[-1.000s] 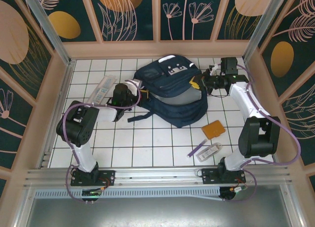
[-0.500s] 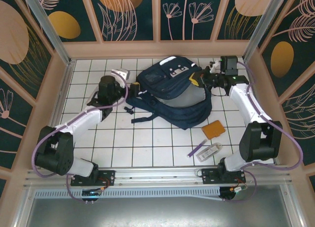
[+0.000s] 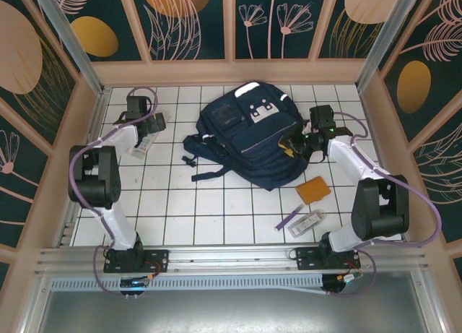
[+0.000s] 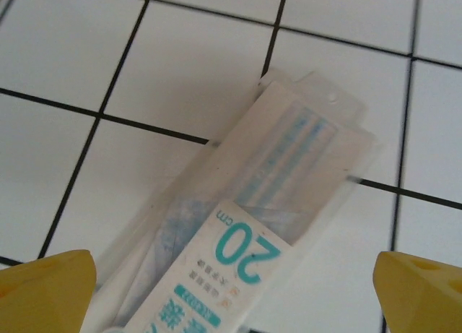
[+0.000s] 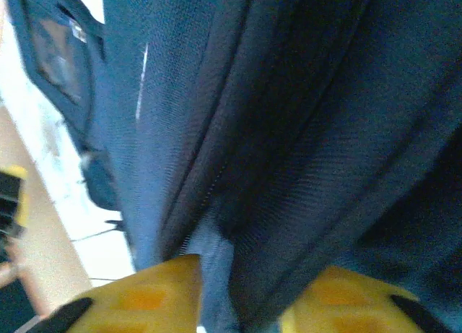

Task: Pack books, pencil case, and school supplies into a backpack

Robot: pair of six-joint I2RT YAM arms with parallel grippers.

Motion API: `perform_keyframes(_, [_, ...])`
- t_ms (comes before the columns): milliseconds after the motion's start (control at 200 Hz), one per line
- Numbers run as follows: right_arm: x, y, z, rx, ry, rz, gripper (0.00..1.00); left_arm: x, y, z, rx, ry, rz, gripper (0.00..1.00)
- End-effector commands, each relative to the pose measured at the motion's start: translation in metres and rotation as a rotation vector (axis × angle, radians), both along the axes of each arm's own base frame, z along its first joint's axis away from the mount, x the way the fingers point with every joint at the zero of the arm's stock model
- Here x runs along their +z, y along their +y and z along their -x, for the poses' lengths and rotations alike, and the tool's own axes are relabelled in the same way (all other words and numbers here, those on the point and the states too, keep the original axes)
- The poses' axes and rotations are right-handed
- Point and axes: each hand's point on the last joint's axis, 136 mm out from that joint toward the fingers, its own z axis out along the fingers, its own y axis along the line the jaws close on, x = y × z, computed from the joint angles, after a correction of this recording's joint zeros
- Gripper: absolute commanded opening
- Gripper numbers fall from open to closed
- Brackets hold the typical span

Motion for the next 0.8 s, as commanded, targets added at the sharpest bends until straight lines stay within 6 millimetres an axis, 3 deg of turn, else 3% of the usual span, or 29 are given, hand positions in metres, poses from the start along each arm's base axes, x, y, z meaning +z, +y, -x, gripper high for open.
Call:
perform_keyframes(0, [-0.002, -0.024, 0.001, -0.031, -0.038, 0.175, 0.42, -0.035, -0.003, 0.007, -0.002, 0.130, 0.065, 0.94])
perform_keyframes(135, [0.029, -0.036, -0.015, -0.088, -0.160, 0.259, 0.47, -0.071, -0.021, 0.025, -0.038, 0.225, 0.162, 0.89])
perform_keyframes(305, [0.074, -0.009, -0.038, -0.038, -0.353, 0.168, 0.47, -0.089, -0.047, 0.070, -0.050, 0.293, 0.333, 0.81])
perform_keyframes(375, [0.087, 0.015, -0.049, 0.009, -0.418, 0.066, 0.47, -0.087, -0.061, 0.091, -0.027, 0.307, 0.440, 0.77])
perform_keyframes(465, [0.089, 0.051, -0.063, 0.064, -0.413, -0.090, 0.47, -0.084, -0.089, 0.125, 0.015, 0.362, 0.586, 0.74])
perform_keyframes(550, [0.084, 0.093, -0.075, 0.121, -0.381, -0.248, 0.47, -0.069, -0.127, 0.147, -0.028, 0.383, 0.691, 0.77])
perform_keyframes(626, [0.080, 0.135, -0.083, 0.184, -0.345, -0.348, 0.46, -0.050, -0.148, 0.156, -0.059, 0.374, 0.757, 0.82])
perform_keyframes(796, [0.063, 0.218, -0.091, 0.377, -0.327, -0.349, 0.45, -0.001, -0.145, 0.154, -0.046, 0.288, 0.776, 0.82])
